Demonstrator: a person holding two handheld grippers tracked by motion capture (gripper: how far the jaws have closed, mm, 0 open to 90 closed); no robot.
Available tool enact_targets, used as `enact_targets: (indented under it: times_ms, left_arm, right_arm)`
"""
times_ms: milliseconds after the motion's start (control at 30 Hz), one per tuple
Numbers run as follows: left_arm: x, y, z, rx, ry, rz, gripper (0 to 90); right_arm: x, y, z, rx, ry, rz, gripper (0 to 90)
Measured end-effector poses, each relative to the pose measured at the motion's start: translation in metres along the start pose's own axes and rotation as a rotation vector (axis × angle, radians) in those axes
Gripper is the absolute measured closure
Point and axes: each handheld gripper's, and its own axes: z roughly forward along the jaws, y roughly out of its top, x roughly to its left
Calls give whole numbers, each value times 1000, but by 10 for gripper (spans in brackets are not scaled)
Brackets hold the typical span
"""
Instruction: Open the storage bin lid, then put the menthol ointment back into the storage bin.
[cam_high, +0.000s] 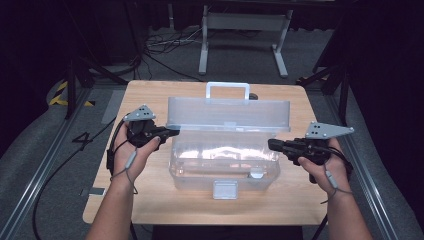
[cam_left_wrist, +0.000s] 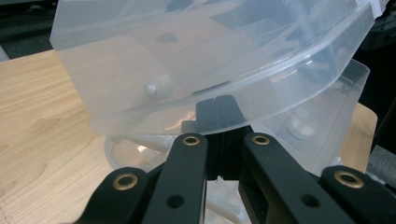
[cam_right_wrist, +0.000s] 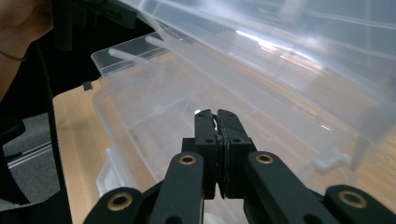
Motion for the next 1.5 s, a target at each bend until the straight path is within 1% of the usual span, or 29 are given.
enact_targets:
  times_ms: [33, 67, 100, 133, 200, 233, 300, 333, 467, 500, 600, 633, 700, 733, 767, 800, 833, 867, 1067, 1133, 1167, 1300, 1333, 1367, 1500]
  left_arm:
    - [0, 0, 0, 0, 0, 0, 899]
    - [1, 0, 0, -2, 4, 9, 899]
    - [0, 0, 0, 3, 0, 9, 898]
    - [-1, -1, 0, 10, -6, -1, 898]
    - [-1, -2, 0, 15, -5, -1, 899]
    - [-1, -3, 0, 16, -6, -3, 899]
    - [-1, -3, 0, 21, -6, -3, 899]
    - [-2, -5, 0, 29, -20, -11, 899]
    - [-3, -6, 0, 32, -8, -5, 899]
    - [-5, -6, 0, 38, -12, -7, 898]
    - [-5, -7, 1, 38, -13, -6, 898]
    - [-5, -7, 0, 39, -11, 1, 898]
    - [-6, -7, -1, 42, -25, -9, 898]
    - [-7, -7, -2, 42, -27, -2, 898]
    - [-8, -7, -3, 50, -26, 1, 898]
    - [-9, -7, -4, 56, -37, 0, 898]
    - [-10, -7, -5, 58, -37, 6, 898]
    - [-11, -8, -5, 61, -44, 4, 898]
    - [-14, -11, -6, 101, -45, 7, 898]
    - [-15, -12, -6, 114, -52, 5, 898]
    - [-15, -12, -6, 114, -45, 10, 898]
    - [-17, -12, -7, 124, -53, 14, 898]
    - [-18, -13, -7, 126, -56, 6, 898]
    - [-17, -13, -7, 129, -57, 17, 898]
    - [-19, -14, -9, 142, -58, 17, 898]
  right_arm:
    - [0, 0, 0, 0, 0, 0, 891]
    - [-1, -1, -1, 1, -6, 10, 894]
    - [-3, -2, -5, 0, -21, 25, 898]
    - [-4, -2, -6, 0, -31, 37, 899]
    - [-6, -2, -8, -3, -37, 41, 899]
    - [-7, -3, -10, -9, -44, 57, 900]
    - [-10, -3, -14, -21, -61, 72, 900]
    - [-11, -2, -16, -29, -70, 74, 900]
    - [-11, -2, -18, -26, -69, 93, 900]
    - [-12, -2, -19, -22, -64, 104, 900]
    - [-12, -2, -19, -16, -59, 107, 900]
    - [-12, -2, -19, -12, -56, 107, 900]
    - [-12, -2, -19, -12, -53, 108, 900]
    - [-12, -3, -19, -11, -53, 107, 900]
    - [-11, -3, -19, -11, -54, 104, 900]
    - [-11, -3, -19, -8, -53, 102, 900]
    - [-11, -3, -20, -5, -52, 105, 900]
    - [-10, -3, -20, -6, -47, 107, 900]
    - [-10, -5, -22, 11, -39, 107, 900]
    - [-10, -6, -23, 15, -36, 110, 900]
    - [-9, -6, -24, 18, -35, 107, 900]
    - [-9, -6, -25, 24, -32, 104, 900]
    - [-9, -7, -25, 26, -32, 104, 900]
    - [-9, -7, -25, 33, -30, 107, 900]
    - [-8, -8, -25, 55, -26, 102, 900]
